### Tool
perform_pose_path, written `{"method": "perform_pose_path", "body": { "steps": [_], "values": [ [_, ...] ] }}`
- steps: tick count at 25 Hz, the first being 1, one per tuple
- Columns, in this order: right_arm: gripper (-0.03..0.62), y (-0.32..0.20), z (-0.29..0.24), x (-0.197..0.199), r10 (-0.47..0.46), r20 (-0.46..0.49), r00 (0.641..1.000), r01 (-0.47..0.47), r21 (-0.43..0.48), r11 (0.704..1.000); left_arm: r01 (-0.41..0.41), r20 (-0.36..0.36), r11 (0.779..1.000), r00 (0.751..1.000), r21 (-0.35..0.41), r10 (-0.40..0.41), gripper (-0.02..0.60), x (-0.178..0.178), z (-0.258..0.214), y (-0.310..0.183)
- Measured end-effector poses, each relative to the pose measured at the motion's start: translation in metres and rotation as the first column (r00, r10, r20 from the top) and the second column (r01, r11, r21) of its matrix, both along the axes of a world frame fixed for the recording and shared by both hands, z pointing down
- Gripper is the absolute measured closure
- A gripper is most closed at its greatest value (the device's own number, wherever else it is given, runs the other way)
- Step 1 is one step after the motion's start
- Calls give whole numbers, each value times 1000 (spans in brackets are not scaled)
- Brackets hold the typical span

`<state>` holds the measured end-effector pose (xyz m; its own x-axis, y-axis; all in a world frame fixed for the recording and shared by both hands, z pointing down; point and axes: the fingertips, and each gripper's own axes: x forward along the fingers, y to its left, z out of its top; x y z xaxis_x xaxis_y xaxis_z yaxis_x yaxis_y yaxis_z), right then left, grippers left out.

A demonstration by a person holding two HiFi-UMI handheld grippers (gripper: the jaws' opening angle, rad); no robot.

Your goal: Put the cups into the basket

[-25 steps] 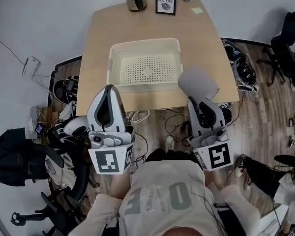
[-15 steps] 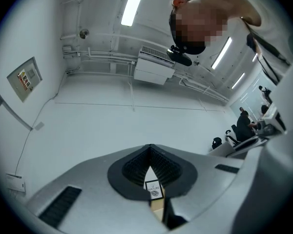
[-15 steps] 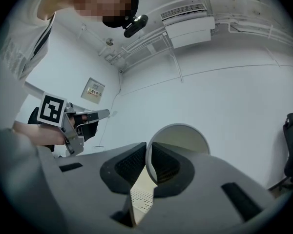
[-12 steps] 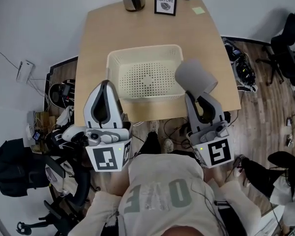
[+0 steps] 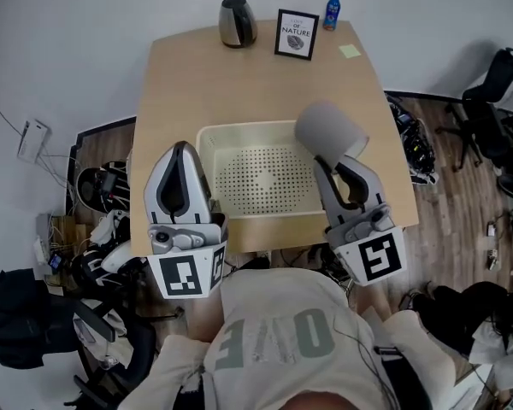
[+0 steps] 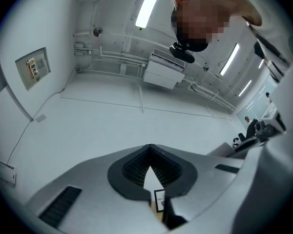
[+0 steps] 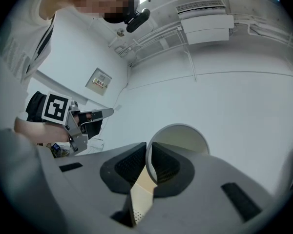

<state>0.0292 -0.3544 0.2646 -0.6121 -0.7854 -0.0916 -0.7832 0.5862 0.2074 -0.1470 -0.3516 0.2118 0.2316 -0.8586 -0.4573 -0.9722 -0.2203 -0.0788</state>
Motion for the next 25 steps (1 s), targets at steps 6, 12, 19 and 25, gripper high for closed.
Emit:
{"method": "perform_pose_path", "body": {
  "steps": [6, 12, 19, 25],
  "values": [
    [563, -40, 17, -24, -98, -186, 978, 88, -61, 994, 32, 27, 997, 999, -67, -30, 577, -12, 17, -39],
    [563, -70, 77, -50, -256, -427, 867, 162, -245, 956, 16, 33, 993, 999, -117, -12, 577, -13, 33, -62],
    [563, -78, 165, -80, -473, -586, 658, 272, -401, 875, 5, 39, 984, 999, -176, 2, 577, -17, 63, -74],
    [563, -64, 230, -92, -657, -650, 381, 330, -569, 753, 13, 30, 979, 1000, -201, -7, 577, -25, 75, -74]
  ]
}}
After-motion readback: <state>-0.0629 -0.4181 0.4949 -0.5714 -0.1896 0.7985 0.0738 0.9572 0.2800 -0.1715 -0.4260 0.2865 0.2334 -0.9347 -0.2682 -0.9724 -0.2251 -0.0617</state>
